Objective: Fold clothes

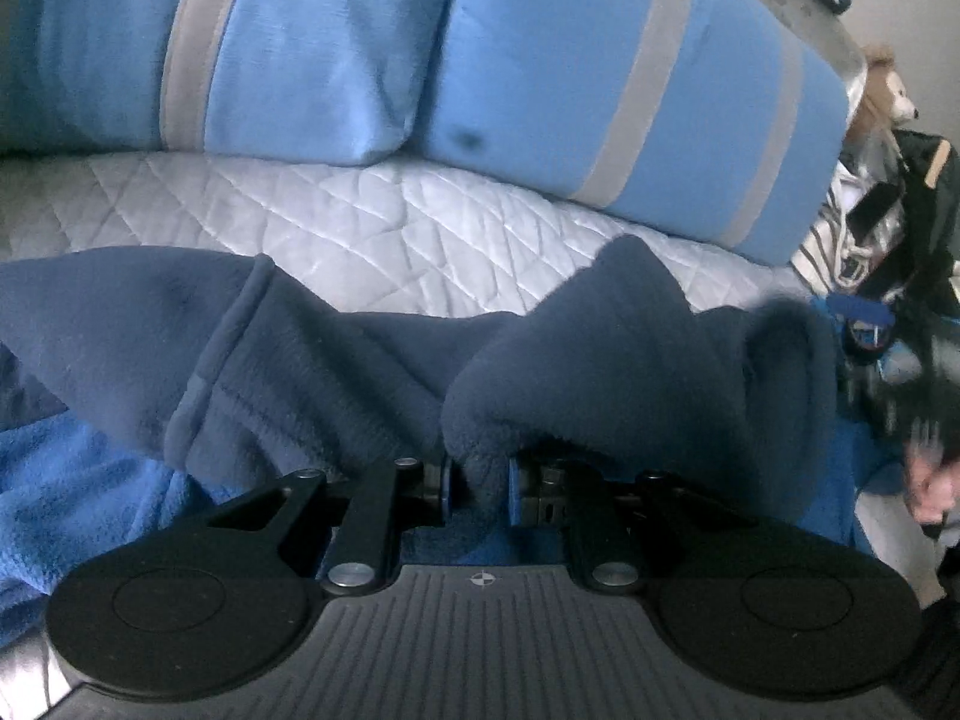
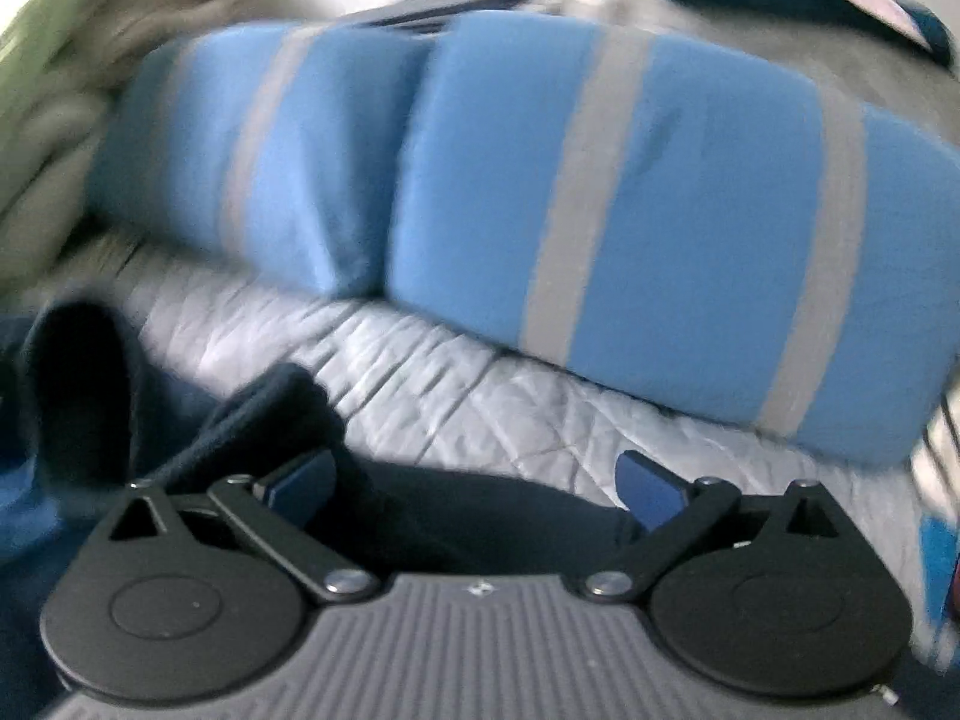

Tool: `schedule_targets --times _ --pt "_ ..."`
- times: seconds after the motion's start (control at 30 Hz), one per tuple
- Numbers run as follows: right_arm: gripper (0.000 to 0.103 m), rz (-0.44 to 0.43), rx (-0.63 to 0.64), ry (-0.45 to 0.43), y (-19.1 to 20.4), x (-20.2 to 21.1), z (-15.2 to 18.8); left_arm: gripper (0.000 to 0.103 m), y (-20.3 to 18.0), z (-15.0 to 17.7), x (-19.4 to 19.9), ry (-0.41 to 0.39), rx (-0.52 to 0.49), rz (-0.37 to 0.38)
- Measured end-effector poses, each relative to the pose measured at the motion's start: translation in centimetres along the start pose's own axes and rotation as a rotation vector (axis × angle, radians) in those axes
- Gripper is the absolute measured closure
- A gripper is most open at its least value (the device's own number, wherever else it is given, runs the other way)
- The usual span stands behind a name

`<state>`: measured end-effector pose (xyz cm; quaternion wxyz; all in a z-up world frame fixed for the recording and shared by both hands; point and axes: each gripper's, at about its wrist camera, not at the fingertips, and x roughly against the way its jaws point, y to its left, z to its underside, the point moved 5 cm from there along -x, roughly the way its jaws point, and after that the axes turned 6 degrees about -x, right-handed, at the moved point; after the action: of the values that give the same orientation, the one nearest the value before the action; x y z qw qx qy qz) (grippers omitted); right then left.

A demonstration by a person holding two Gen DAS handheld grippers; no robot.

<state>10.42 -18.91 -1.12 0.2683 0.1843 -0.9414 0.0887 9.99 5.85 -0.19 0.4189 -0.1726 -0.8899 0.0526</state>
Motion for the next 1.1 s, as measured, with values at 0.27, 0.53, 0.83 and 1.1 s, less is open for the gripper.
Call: schedule_targets --times 0.27,0.53,0.83,1.1 --pt "0.002 -0.113 0.442 0.042 5.6 -0.5 4.2 0.087 0.0 -0.3 -0.1 -0.001 0.019 0.001" --pt "0.023 -0.025 0.48 0.045 7.0 -4.1 4.6 0.087 -0.1 -0.3 0.1 -0.003 0.001 0.004" --pt "0.081 0.029 0.288 -0.084 6.1 -2.7 1.6 0.087 -1.6 -1.1 1.5 -0.115 -0.121 -0.052" --pt "0.085 0.218 0.249 -0.259 5.7 -1.5 -2.4 0.087 -4.3 -5.0 3.5 -0.39 -0.295 -0.269"
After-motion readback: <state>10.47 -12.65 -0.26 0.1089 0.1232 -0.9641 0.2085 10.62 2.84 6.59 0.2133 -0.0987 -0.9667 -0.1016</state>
